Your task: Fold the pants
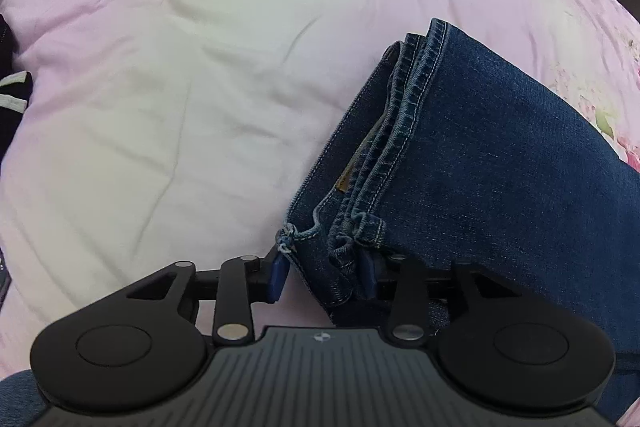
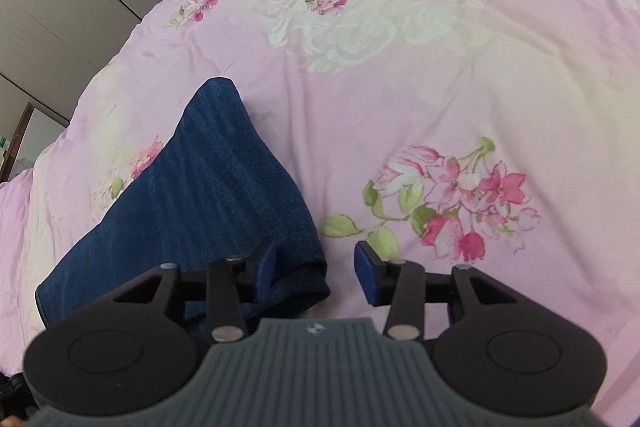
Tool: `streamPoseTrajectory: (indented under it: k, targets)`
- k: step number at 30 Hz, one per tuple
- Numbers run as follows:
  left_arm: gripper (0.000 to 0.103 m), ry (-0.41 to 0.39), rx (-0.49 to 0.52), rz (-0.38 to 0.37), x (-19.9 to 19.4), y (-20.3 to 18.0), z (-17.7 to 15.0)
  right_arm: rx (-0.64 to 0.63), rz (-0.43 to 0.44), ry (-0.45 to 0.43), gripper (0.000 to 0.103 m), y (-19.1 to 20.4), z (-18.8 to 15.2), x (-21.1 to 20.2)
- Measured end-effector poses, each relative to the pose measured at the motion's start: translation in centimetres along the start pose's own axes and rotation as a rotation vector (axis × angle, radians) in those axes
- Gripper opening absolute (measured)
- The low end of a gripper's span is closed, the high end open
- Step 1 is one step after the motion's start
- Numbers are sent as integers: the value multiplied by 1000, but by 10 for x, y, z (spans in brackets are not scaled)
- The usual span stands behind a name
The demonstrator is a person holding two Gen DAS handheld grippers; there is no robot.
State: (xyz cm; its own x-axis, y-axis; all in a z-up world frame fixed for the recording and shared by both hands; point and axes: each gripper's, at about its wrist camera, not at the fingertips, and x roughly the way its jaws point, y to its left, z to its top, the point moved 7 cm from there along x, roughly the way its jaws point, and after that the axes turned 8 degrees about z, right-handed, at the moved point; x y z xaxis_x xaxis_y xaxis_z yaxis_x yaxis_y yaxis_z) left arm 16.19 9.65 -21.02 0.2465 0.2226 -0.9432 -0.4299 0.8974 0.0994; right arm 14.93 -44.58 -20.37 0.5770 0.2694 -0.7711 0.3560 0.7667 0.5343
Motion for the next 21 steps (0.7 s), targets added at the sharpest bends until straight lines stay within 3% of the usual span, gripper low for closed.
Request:
streamPoseTrajectory:
  k: [3, 7, 10, 14, 17, 21]
  targets:
    - [59, -11, 22, 26, -22, 9, 9, -42, 0, -1, 40, -5, 2, -11]
    - [57, -75, 64, 113, -49, 21, 20, -95, 55, -9, 29, 4, 4, -22]
    - [55, -102, 49, 48, -64, 19, 27, -152, 102, 1, 27, 22, 1, -23]
    - [50, -146, 122, -78, -73, -16, 37, -181, 117, 46, 25, 35, -6, -7]
    - [46, -165, 176, -123, -65, -43, 36, -186, 51, 98, 15, 28, -13, 16]
    - [42, -162, 200, -140, -49, -62, 37, -136, -34, 158, 12, -4, -21, 51]
